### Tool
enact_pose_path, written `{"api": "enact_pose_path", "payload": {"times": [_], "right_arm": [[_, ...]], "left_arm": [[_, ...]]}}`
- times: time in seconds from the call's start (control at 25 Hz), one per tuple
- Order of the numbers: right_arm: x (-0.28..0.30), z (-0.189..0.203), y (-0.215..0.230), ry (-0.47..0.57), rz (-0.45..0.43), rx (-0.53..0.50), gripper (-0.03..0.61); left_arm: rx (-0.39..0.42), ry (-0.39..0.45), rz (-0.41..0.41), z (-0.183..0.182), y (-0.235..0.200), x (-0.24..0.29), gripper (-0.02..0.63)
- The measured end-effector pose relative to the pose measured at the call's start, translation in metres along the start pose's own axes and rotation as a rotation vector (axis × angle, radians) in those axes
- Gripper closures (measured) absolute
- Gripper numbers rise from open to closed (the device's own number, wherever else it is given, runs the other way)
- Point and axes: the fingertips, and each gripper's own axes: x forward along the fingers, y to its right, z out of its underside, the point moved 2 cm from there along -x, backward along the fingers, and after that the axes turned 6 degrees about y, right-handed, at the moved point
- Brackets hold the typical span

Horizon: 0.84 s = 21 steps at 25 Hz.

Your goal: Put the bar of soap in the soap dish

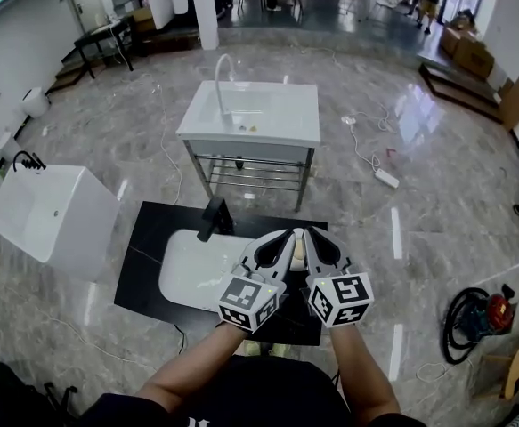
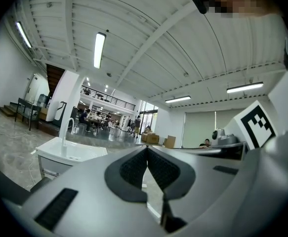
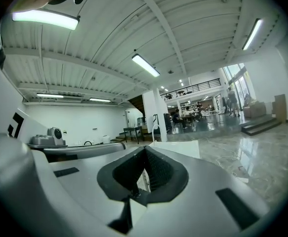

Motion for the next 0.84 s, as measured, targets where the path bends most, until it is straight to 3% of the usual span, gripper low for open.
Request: {"api": "enact_pose_path", "payload": {"times": [0.84], "right_arm": [[-0.004, -0.01, -0.014, 0.017, -0.003, -0.034, 0.572]], "left_arm": [[0.009, 0.018, -0.001, -0.005, 0.003, -0.009, 0.606]]}}
